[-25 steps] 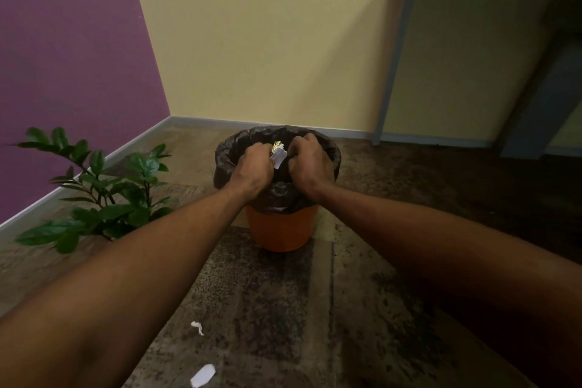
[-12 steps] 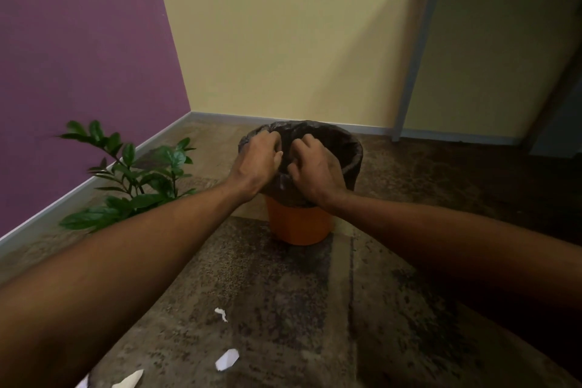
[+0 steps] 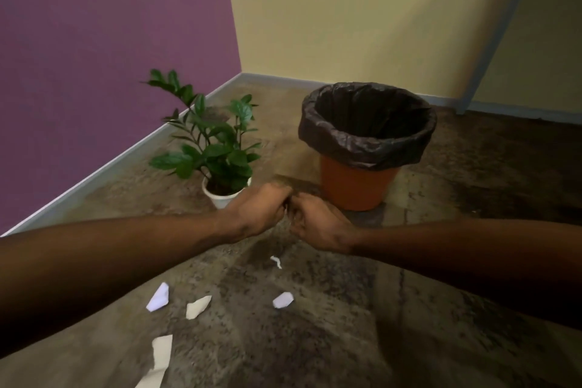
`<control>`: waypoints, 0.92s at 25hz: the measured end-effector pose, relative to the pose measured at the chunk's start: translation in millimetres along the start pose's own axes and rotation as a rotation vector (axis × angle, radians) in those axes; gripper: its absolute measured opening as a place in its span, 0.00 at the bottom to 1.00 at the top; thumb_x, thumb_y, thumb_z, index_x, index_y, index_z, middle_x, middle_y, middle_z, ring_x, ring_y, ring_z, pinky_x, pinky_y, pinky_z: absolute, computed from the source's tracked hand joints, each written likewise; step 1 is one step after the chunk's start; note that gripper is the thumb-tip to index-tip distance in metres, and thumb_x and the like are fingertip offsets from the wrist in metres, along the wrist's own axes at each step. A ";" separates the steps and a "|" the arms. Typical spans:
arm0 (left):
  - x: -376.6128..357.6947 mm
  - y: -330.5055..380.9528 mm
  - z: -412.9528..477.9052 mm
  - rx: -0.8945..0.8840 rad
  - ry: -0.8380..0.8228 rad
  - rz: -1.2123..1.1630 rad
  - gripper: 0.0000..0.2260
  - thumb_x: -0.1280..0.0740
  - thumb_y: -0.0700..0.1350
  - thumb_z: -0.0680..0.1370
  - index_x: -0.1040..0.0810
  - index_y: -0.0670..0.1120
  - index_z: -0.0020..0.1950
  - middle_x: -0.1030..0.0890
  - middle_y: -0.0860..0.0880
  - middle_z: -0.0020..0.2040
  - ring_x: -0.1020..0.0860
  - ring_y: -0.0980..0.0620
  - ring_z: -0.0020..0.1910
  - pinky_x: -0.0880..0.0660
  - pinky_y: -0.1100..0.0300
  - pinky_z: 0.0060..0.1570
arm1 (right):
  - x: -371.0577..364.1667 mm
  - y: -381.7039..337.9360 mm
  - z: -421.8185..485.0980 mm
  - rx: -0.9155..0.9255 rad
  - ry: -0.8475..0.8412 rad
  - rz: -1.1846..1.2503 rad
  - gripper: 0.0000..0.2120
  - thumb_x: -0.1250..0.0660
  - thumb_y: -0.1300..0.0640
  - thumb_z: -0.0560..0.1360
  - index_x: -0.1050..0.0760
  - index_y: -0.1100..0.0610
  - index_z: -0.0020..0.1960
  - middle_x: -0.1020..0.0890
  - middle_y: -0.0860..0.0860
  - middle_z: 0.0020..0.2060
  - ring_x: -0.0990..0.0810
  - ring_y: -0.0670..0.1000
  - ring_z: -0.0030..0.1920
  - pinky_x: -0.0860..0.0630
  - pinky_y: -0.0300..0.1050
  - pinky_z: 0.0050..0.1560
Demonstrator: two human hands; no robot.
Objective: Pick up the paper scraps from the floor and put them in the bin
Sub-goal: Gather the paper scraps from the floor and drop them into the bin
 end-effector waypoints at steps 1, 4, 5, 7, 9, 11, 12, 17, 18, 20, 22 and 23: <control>-6.0 -3.8 -14.4 0.030 -0.092 -0.004 0.05 0.37 0.48 0.76 0.27 0.52 0.50 0.19 0.48 0.50 0.19 0.45 0.47 0.32 0.58 0.38 | -12.8 -2.0 -2.0 0.014 -0.095 -0.007 0.06 0.33 0.53 0.75 0.25 0.52 0.50 0.21 0.52 0.50 0.20 0.56 0.51 0.22 0.52 0.50; -25.2 -18.1 -57.0 0.054 -0.416 -0.002 0.10 0.33 0.52 0.77 0.26 0.48 0.53 0.20 0.45 0.55 0.20 0.44 0.51 0.29 0.57 0.42 | -46.7 -8.3 -3.4 0.062 -0.351 -0.021 0.11 0.30 0.52 0.76 0.23 0.55 0.55 0.22 0.54 0.53 0.20 0.56 0.52 0.22 0.51 0.50; -32.4 -24.8 -73.4 0.048 -0.539 0.003 0.14 0.32 0.52 0.76 0.25 0.47 0.58 0.21 0.44 0.58 0.21 0.43 0.54 0.26 0.55 0.46 | -57.9 -10.8 -3.0 0.079 -0.435 -0.041 0.14 0.29 0.53 0.76 0.24 0.56 0.59 0.23 0.55 0.55 0.21 0.56 0.53 0.24 0.48 0.49; -44.8 -35.1 -107.6 -0.022 -0.789 0.017 0.24 0.27 0.50 0.74 0.27 0.45 0.67 0.25 0.43 0.64 0.23 0.42 0.60 0.23 0.52 0.56 | -75.1 -12.0 -4.7 0.076 -0.593 -0.097 0.25 0.27 0.50 0.76 0.30 0.56 0.68 0.26 0.58 0.62 0.23 0.58 0.59 0.25 0.47 0.53; -53.5 -44.0 -143.0 -0.223 -0.942 0.073 0.30 0.23 0.50 0.71 0.29 0.45 0.69 0.28 0.44 0.67 0.27 0.41 0.65 0.24 0.49 0.58 | -87.0 -10.5 -6.9 0.059 -0.682 -0.141 0.34 0.26 0.44 0.76 0.35 0.55 0.75 0.30 0.60 0.69 0.26 0.60 0.67 0.26 0.50 0.64; -59.7 -54.9 -178.3 -0.464 -0.973 0.127 0.34 0.22 0.54 0.69 0.32 0.48 0.70 0.31 0.46 0.68 0.29 0.42 0.66 0.24 0.46 0.56 | -98.4 -10.8 -7.9 0.088 -0.727 -0.183 0.35 0.29 0.43 0.78 0.38 0.54 0.78 0.36 0.61 0.75 0.32 0.61 0.73 0.28 0.53 0.69; -61.7 -60.3 -194.9 -0.558 -0.965 0.137 0.36 0.22 0.55 0.68 0.33 0.49 0.71 0.32 0.46 0.69 0.30 0.42 0.67 0.24 0.46 0.56 | -103.1 -10.9 -8.8 0.110 -0.748 -0.201 0.32 0.31 0.44 0.79 0.38 0.53 0.78 0.36 0.62 0.75 0.33 0.62 0.74 0.28 0.55 0.69; -76.8 -84.7 -262.0 -0.729 -0.812 0.183 0.28 0.27 0.49 0.73 0.33 0.53 0.70 0.36 0.44 0.72 0.33 0.42 0.67 0.20 0.46 0.48 | -133.7 -4.9 -11.5 0.210 -0.801 -0.276 0.21 0.34 0.52 0.82 0.30 0.56 0.72 0.32 0.62 0.67 0.25 0.61 0.62 0.27 0.51 0.65; -80.3 -88.3 -269.5 -0.735 -0.759 0.217 0.23 0.31 0.46 0.76 0.33 0.53 0.69 0.36 0.44 0.72 0.33 0.43 0.67 0.20 0.47 0.46 | -138.7 -4.7 -10.8 0.212 -0.790 -0.294 0.19 0.36 0.52 0.83 0.30 0.57 0.71 0.33 0.62 0.67 0.23 0.61 0.59 0.27 0.44 0.59; -93.9 -92.9 -273.8 -0.755 -0.718 0.301 0.16 0.38 0.41 0.80 0.31 0.50 0.67 0.34 0.44 0.72 0.30 0.44 0.67 0.20 0.49 0.45 | -146.1 -5.8 -7.5 0.221 -0.775 -0.320 0.16 0.38 0.53 0.84 0.28 0.59 0.68 0.30 0.62 0.65 0.22 0.60 0.56 0.31 0.41 0.49; -101.7 -95.0 -264.1 -0.666 -0.692 0.257 0.15 0.44 0.45 0.81 0.28 0.46 0.66 0.29 0.44 0.68 0.25 0.43 0.64 0.22 0.48 0.53 | -149.4 -6.6 -3.0 0.211 -0.768 -0.302 0.13 0.37 0.53 0.84 0.26 0.61 0.63 0.26 0.60 0.60 0.22 0.59 0.55 0.28 0.46 0.51; -101.9 -96.3 -256.3 -0.592 -0.655 0.182 0.18 0.48 0.49 0.82 0.26 0.45 0.66 0.26 0.44 0.66 0.24 0.45 0.63 0.25 0.49 0.59 | -147.9 -7.0 0.5 0.196 -0.725 -0.274 0.11 0.36 0.53 0.83 0.24 0.60 0.60 0.24 0.58 0.58 0.21 0.57 0.54 0.25 0.46 0.52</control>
Point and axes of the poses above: each hand's wrist, its own z-axis towards the middle knuckle, its own x-axis out of the back of the hand, y = z × x, the point moved 1 cm from there along z, towards the middle knuckle
